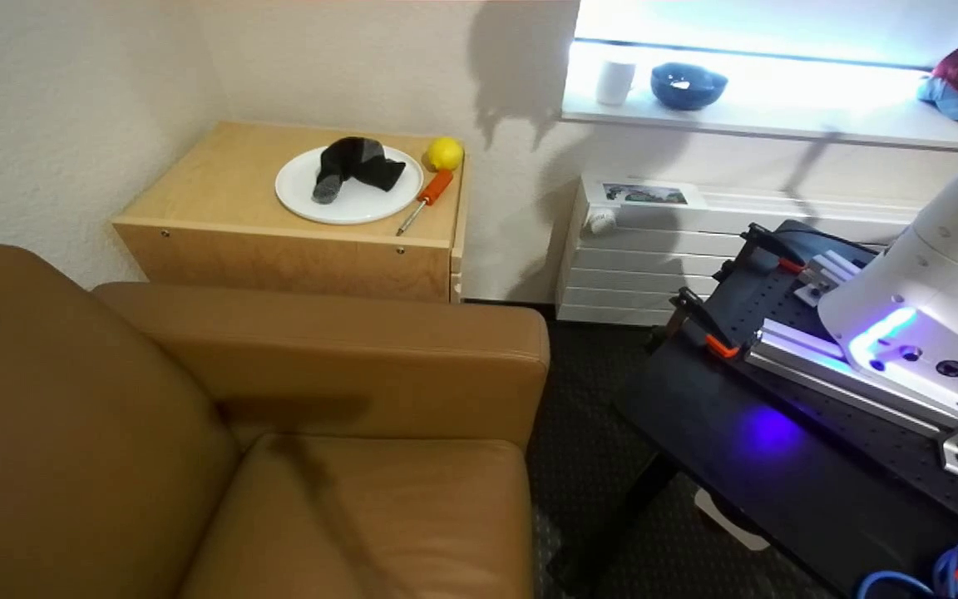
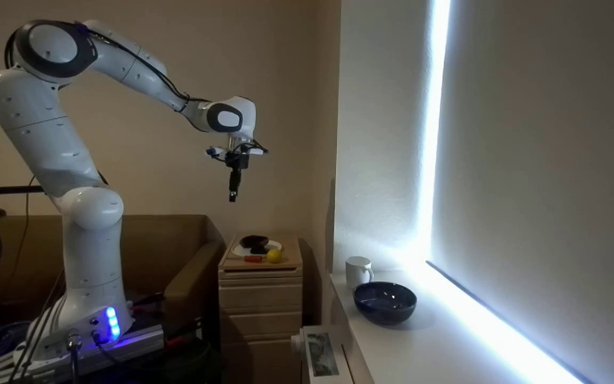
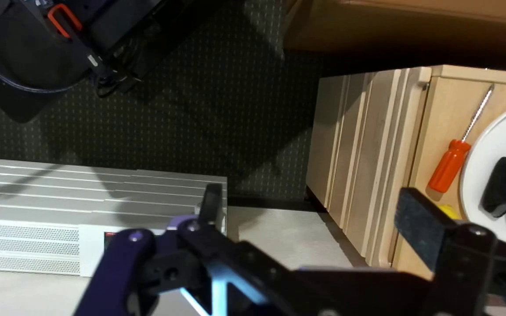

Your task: Pick up the keys from the black bowl and place it on the cabinet to the left.

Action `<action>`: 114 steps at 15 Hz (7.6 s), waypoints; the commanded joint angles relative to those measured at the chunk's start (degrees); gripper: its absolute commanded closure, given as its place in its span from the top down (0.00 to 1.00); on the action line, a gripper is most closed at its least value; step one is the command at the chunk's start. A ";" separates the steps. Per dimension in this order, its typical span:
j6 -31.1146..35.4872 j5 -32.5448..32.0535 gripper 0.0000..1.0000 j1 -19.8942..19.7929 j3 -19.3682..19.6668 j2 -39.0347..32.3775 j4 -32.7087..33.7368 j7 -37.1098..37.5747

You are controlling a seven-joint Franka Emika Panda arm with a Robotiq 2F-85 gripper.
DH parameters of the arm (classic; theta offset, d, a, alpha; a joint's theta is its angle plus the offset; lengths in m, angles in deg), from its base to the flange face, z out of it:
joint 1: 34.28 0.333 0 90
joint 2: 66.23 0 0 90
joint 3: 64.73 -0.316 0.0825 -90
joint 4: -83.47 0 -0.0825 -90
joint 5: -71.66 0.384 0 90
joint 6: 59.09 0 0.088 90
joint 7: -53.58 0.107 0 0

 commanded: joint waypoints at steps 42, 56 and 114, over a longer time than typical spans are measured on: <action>27.10 16.37 1.00 -21.16 21.10 -66.79 52.48 59.40; 18.48 19.73 1.00 -28.24 16.95 -72.69 60.28 74.63; 5.24 17.02 0.03 -32.48 14.32 -67.83 65.71 65.08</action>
